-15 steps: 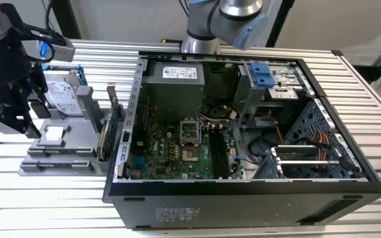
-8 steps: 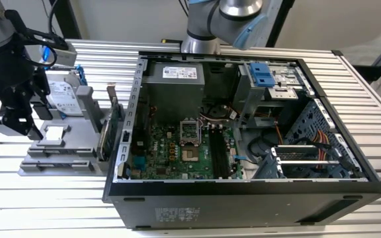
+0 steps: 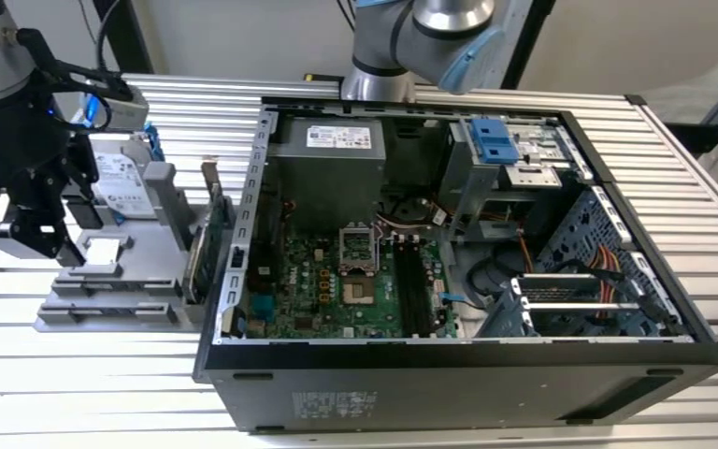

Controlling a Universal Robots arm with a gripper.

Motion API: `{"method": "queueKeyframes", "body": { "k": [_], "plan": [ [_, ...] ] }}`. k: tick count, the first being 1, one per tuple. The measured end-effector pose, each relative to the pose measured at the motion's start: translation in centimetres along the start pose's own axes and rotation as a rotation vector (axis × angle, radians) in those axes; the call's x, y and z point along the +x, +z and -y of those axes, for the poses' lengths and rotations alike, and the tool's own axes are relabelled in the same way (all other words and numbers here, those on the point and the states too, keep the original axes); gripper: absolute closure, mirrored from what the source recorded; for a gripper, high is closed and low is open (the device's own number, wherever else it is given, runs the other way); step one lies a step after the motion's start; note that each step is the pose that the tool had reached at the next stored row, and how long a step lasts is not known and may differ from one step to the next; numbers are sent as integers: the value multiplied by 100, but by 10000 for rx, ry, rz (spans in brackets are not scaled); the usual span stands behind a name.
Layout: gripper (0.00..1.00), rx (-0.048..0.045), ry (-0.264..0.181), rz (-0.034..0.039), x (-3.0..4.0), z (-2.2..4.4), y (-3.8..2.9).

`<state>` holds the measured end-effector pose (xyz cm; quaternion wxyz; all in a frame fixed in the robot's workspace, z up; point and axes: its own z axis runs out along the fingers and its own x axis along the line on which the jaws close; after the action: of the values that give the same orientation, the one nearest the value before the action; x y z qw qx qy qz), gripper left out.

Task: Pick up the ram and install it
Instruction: 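Pick up the ram and move it above insertion slot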

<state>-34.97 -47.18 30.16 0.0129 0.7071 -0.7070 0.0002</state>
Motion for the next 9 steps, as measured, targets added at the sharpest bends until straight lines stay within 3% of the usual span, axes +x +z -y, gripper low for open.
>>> {"method": "queueKeyframes", "body": {
  "k": [9],
  "plan": [
    [0, 1, 0, -15, -23, -16, 68]
  ]
}}
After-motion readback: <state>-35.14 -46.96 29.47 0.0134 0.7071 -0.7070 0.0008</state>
